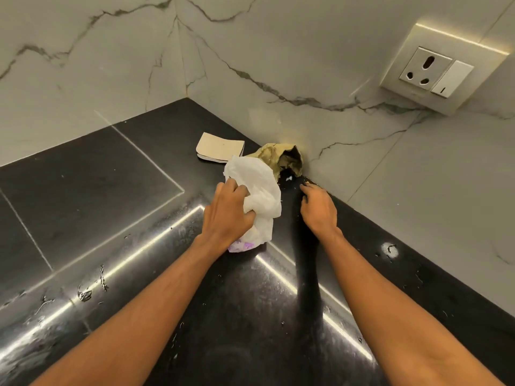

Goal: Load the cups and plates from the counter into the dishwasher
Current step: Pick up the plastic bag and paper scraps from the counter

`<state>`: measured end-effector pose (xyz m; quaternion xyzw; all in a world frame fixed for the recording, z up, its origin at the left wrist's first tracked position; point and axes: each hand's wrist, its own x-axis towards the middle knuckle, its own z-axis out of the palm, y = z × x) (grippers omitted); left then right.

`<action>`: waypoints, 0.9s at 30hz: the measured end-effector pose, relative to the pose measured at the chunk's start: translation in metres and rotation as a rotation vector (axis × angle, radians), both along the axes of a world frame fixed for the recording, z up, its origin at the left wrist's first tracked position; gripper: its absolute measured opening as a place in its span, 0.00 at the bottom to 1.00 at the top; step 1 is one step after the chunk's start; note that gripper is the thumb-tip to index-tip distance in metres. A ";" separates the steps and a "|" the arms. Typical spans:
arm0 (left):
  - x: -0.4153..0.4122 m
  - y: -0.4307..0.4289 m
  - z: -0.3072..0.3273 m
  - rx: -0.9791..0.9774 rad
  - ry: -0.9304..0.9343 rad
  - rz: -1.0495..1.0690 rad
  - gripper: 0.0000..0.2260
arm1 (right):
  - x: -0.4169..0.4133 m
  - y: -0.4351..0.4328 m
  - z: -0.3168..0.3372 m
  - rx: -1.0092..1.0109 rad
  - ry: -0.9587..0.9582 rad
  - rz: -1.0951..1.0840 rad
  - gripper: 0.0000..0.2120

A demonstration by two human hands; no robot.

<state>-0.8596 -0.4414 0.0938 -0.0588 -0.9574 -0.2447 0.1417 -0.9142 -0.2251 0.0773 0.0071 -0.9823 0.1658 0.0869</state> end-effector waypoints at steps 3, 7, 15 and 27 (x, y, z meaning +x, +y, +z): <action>0.019 -0.007 0.010 0.013 0.064 0.004 0.07 | 0.021 -0.007 0.005 -0.087 0.056 -0.010 0.21; 0.053 -0.016 0.026 0.115 0.072 0.023 0.03 | 0.057 -0.018 0.015 -0.203 0.123 0.037 0.22; 0.147 -0.019 0.047 0.155 0.127 0.075 0.06 | 0.151 -0.041 0.030 -0.319 0.205 0.161 0.22; 0.340 -0.042 0.047 0.175 0.032 0.176 0.18 | 0.316 -0.088 0.032 -0.449 0.291 0.333 0.18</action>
